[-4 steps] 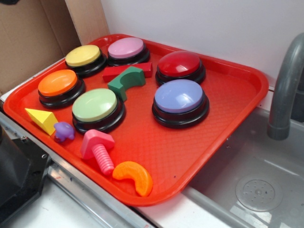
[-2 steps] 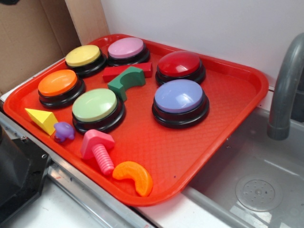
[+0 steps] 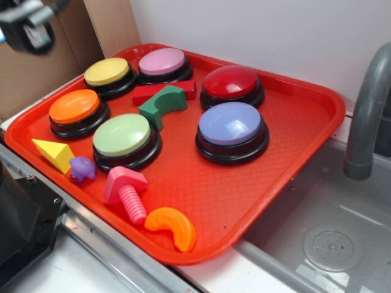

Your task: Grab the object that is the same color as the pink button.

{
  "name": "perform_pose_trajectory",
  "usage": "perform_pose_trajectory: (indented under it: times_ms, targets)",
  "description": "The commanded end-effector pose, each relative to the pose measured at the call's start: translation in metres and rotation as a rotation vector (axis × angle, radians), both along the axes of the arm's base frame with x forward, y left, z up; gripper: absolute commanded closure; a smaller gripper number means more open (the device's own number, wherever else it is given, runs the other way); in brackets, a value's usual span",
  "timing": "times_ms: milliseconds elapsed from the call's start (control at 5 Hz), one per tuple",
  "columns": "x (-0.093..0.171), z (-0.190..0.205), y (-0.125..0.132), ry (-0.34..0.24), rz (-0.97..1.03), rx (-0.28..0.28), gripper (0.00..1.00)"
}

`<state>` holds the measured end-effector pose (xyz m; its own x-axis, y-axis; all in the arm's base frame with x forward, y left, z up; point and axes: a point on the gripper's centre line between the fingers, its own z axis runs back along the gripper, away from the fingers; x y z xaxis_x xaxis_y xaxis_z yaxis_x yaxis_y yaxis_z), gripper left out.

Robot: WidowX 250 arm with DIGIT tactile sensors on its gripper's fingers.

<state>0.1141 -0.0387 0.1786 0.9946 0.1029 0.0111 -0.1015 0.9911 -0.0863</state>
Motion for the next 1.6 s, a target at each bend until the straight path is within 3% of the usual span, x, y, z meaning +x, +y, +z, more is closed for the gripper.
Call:
perform_pose_trajectory:
  times_ms: [0, 600, 1000, 1200, 1400]
  targets:
    - [0.010, -0.066, -0.014, 0.009, 0.111, 0.043, 0.00]
    - [0.022, -0.137, -0.021, 0.008, 0.185, 0.125, 0.00]
    - [0.022, -0.149, -0.031, -0.002, 0.202, 0.119, 0.00]
    - [0.022, -0.155, -0.034, -0.028, 0.218, 0.127, 0.65]
    - [0.021, -0.156, -0.034, -0.031, 0.224, 0.123, 1.00]
